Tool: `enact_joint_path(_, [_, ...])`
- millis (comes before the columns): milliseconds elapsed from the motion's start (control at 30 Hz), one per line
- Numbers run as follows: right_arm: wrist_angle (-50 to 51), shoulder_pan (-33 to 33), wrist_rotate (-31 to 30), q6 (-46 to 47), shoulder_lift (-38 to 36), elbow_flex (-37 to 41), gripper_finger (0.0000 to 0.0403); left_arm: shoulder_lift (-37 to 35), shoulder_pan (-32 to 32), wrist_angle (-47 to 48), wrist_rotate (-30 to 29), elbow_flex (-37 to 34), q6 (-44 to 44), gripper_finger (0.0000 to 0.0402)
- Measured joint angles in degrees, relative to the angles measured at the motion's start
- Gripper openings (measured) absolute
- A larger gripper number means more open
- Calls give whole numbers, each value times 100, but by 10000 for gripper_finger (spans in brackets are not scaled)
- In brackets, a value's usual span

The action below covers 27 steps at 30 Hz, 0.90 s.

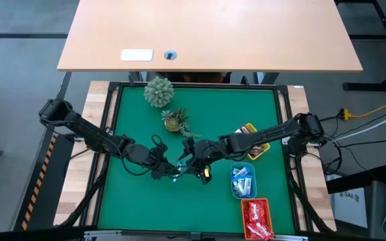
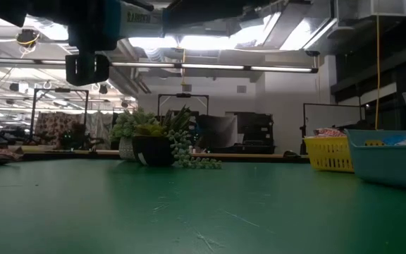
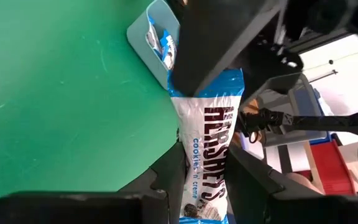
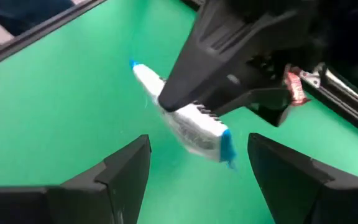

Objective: Sort candy
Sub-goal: Put the white chocolate into the blue bin

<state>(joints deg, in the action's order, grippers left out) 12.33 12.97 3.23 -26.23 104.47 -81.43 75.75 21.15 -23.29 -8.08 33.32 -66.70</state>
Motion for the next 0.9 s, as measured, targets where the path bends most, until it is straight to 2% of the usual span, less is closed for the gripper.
enact_joint_path(167, [-6,11,2,-160,103,2,246,0,2,14,9,0,83,98])
enact_joint_path(667, [-24,9,-5,-163,107,-4,57,2,4,59,39,0,140,98])
enact_joint_path(800, [-11,9,-5,-162,107,-4,22,2,7,62,17,0,142,98])
enact_joint_path(900, [-11,9,-5,-161,107,-4,11,2,7,78,9,0,143,98])
